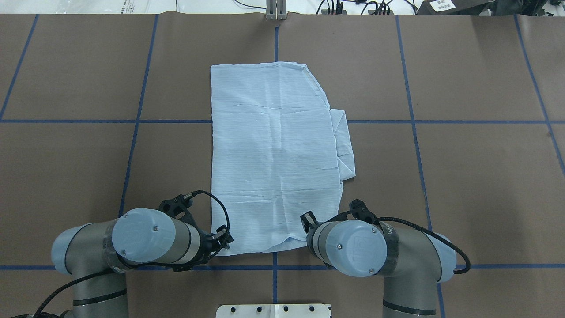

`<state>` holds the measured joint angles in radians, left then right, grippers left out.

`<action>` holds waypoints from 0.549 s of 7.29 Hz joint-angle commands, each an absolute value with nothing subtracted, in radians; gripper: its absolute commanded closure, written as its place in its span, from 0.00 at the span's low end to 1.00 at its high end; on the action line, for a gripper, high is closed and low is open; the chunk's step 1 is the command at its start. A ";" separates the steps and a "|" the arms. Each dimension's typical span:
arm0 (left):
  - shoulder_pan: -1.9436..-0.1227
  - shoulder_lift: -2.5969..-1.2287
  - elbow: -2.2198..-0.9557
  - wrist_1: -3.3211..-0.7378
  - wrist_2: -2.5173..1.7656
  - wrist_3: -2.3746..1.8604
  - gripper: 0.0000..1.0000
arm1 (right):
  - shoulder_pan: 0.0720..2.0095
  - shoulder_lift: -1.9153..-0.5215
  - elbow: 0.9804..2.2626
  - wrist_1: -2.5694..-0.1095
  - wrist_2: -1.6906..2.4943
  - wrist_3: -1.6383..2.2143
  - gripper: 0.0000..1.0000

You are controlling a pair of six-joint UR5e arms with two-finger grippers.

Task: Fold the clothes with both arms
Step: 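Bring the left gripper to the other near corner of the shirt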

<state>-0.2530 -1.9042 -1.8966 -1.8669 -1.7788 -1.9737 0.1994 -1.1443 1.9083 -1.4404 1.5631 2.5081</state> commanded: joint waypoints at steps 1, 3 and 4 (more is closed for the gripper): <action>-0.252 -1.907 -1.896 -1.867 -1.779 -1.974 1.00 | 0.198 -1.146 1.908 -1.439 1.563 2.508 1.00; -0.255 -1.914 -1.910 -1.867 -1.779 -1.974 1.00 | 0.198 -1.140 1.911 -1.439 1.563 2.508 1.00; -0.256 -1.916 -1.923 -1.867 -1.778 -1.971 1.00 | 0.199 -1.140 1.914 -1.440 1.563 2.510 1.00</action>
<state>-0.2543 -1.9134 -1.9089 -1.8669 -1.7791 -1.9736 0.1982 -1.1414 1.9113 -1.4396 1.5631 2.5084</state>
